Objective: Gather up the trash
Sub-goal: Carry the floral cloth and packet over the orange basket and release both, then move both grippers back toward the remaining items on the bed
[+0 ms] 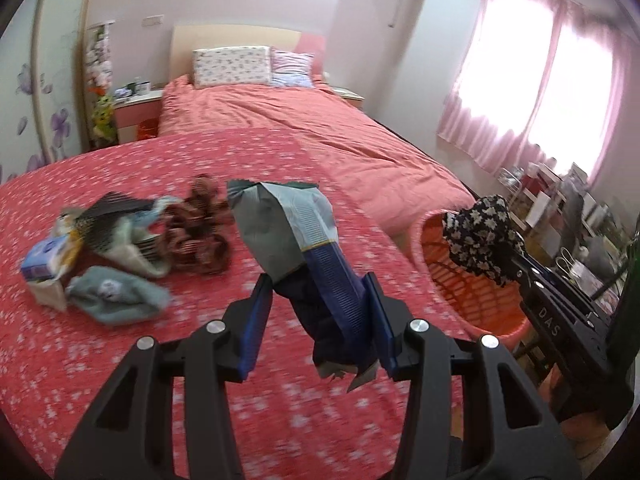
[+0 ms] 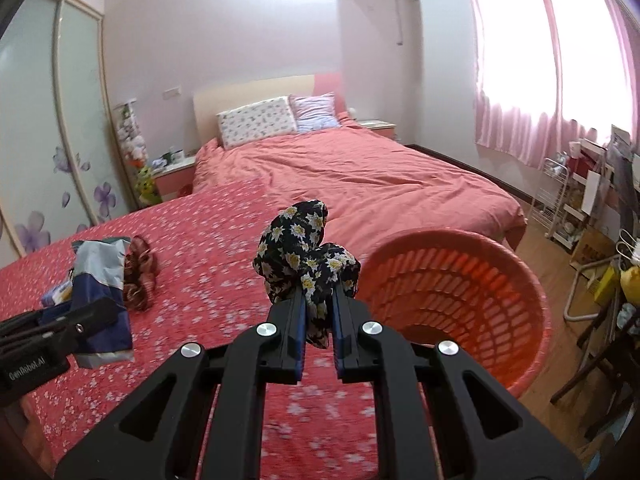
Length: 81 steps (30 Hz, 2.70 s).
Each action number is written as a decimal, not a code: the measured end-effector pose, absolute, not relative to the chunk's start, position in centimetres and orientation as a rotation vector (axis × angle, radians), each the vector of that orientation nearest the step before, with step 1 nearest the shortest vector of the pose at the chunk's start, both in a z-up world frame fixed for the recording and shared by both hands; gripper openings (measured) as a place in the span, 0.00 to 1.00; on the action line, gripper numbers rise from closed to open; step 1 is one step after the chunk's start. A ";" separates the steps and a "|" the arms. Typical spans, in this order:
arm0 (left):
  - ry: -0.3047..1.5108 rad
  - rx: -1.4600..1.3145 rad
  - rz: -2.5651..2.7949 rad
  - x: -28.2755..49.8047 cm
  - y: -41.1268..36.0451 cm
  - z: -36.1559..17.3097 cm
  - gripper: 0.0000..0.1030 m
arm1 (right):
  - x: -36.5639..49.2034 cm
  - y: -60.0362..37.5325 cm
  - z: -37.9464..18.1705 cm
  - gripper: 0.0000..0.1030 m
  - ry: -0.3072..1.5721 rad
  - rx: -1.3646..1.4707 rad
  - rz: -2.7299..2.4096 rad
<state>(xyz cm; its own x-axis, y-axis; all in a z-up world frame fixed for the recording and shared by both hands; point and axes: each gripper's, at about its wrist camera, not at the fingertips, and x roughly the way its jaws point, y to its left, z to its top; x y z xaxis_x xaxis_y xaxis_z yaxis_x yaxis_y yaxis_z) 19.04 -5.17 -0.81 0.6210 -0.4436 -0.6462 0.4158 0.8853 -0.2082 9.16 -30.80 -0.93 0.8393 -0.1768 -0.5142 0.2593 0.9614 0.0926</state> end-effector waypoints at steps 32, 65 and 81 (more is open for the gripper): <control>0.779 0.105 -0.820 19.0 -23.7 -2.0 0.45 | 7.0 -42.7 -2.6 0.11 0.495 0.329 -0.413; 0.827 0.126 -0.618 22.3 -19.1 -4.6 0.72 | 7.7 -42.8 -2.7 0.46 0.525 0.345 -0.393; 0.822 0.043 -0.359 21.9 -3.7 -3.5 0.74 | 9.8 -33.7 -2.1 0.47 0.580 0.235 -0.203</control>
<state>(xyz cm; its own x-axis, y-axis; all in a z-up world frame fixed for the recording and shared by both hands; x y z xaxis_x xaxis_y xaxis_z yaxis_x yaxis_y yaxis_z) 21.92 -3.74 -3.52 0.6236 -0.2964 -0.7233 0.3293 0.9388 -0.1008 9.79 -33.70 -2.11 0.8180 -0.1230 -0.5619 0.2544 0.9535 0.1615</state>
